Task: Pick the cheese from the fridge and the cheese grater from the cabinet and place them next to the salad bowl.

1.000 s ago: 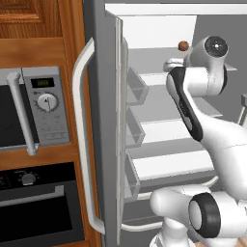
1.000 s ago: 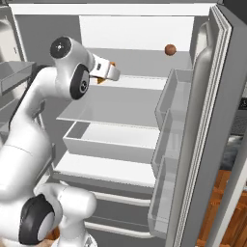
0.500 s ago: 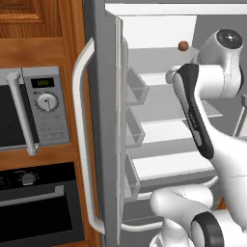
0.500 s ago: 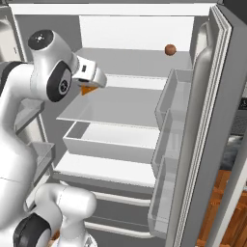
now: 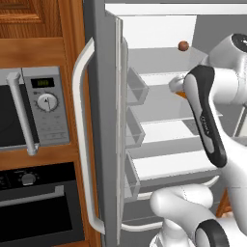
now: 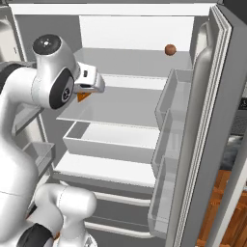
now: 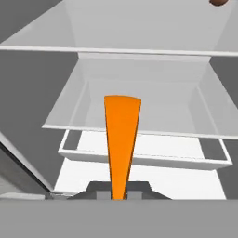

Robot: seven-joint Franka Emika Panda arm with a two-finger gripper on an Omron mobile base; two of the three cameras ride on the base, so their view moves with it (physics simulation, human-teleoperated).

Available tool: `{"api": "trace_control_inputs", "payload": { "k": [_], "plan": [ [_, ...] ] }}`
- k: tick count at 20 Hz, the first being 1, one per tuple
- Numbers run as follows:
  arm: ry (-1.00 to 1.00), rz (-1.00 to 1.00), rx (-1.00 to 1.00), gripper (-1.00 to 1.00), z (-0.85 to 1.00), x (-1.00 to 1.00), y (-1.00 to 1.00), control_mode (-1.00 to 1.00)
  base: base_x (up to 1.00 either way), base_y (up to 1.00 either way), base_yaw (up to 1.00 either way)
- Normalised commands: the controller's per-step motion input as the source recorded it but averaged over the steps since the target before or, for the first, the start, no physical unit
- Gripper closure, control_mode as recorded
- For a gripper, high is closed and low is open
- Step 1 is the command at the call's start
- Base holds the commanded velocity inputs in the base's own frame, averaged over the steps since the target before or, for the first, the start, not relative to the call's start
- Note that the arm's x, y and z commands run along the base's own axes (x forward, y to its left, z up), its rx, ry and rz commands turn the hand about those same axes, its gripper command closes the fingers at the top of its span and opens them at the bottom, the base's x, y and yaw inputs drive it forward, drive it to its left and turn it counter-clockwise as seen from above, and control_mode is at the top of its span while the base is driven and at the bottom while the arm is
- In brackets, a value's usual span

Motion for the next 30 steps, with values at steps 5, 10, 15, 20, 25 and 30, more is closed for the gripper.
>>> {"api": "trace_control_inputs", "payload": {
  "k": [5,10,15,20,25,30],
  "plan": [
    [0.07,0.0,-0.01,1.0,0.0,-0.45,0.02,-1.0,0.0,0.0,0.0],
    [0.0,-0.19,0.0,1.0,0.0,-0.89,0.0,-1.0,0.0,0.0,0.0],
    [0.0,-0.22,0.0,1.0,-0.1,-0.78,0.0,-1.0,0.0,0.0,0.0],
    [0.0,-0.03,0.0,1.0,-0.27,-0.68,0.0,-1.0,0.0,0.0,0.0],
    [-0.01,0.0,0.0,1.0,-0.15,-0.49,0.0,-1.0,0.0,0.0,0.0],
    [0.0,0.0,0.0,1.0,-0.02,-0.1,0.02,-1.0,0.0,0.0,0.0]
  ]
}}
